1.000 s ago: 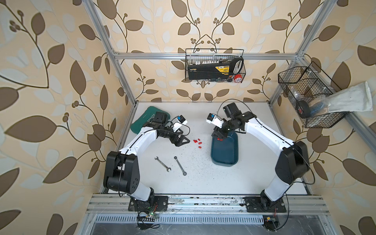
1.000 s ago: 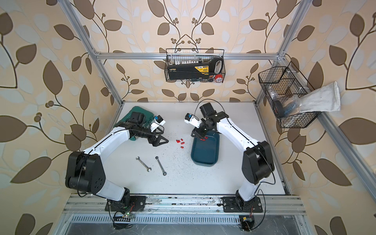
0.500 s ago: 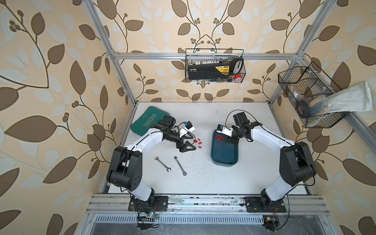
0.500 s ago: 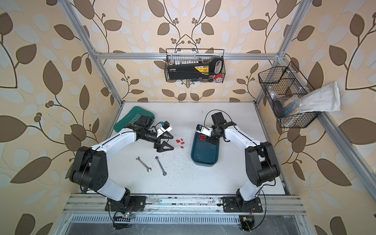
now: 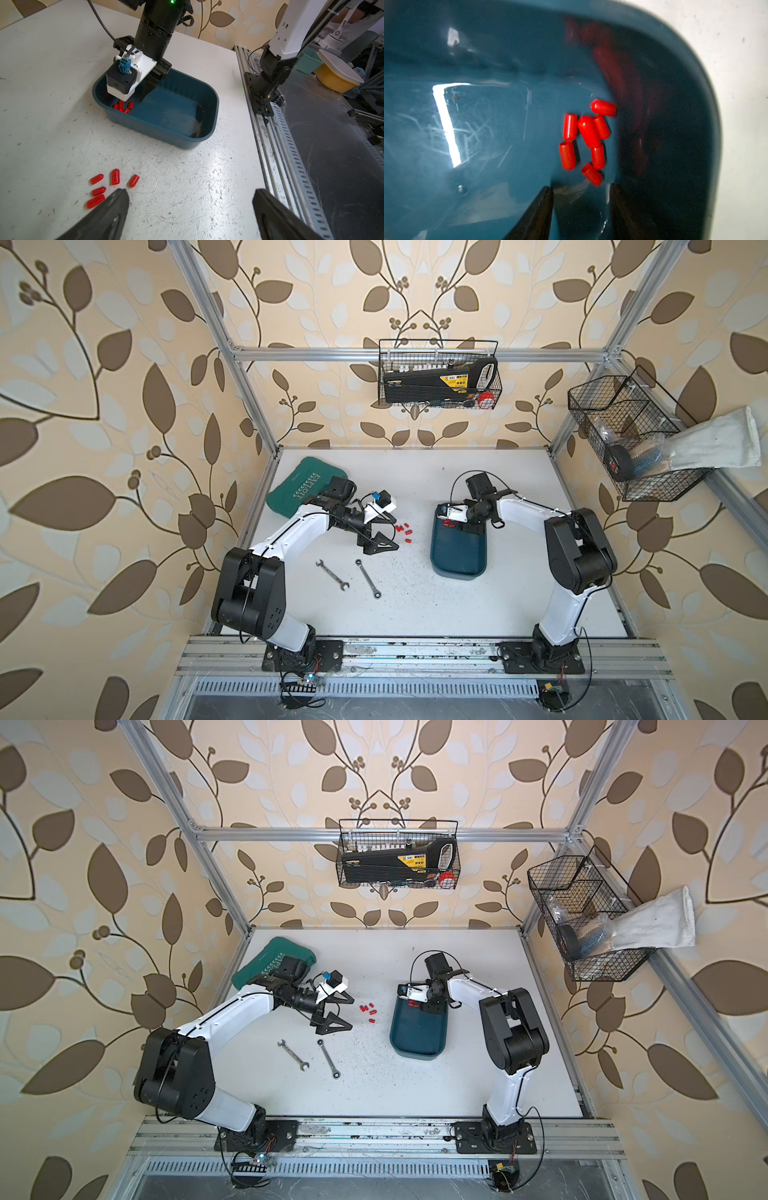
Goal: Take the screw protection sleeves out of the storage box
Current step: Pick up the screw protection sleeve from the storage box.
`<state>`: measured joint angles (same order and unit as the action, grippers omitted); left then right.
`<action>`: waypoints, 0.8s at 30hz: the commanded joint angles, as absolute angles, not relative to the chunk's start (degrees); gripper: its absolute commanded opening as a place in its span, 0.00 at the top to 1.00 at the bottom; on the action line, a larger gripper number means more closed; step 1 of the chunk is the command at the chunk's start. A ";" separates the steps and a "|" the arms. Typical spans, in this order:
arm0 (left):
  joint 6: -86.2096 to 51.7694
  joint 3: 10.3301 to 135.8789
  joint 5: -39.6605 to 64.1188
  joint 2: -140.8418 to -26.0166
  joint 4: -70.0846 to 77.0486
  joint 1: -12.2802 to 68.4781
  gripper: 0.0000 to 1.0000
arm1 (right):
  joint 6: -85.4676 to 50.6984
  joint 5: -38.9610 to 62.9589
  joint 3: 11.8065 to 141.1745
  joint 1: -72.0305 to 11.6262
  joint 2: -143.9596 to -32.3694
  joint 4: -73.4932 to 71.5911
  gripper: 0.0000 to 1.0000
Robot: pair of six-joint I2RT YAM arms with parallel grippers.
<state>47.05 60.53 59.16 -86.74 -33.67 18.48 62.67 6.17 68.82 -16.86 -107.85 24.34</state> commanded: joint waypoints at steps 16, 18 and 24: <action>49.64 62.67 60.74 -85.44 -37.06 18.72 0.02 | 66.34 4.99 71.86 -17.14 -112.53 29.62 0.77; 49.83 62.58 60.41 -85.13 -37.05 18.72 0.02 | 66.28 5.32 71.38 -17.10 -112.16 29.79 0.82; 50.43 62.93 58.89 -85.08 -37.57 18.61 0.02 | 65.59 5.96 71.11 -16.90 -111.62 30.90 0.96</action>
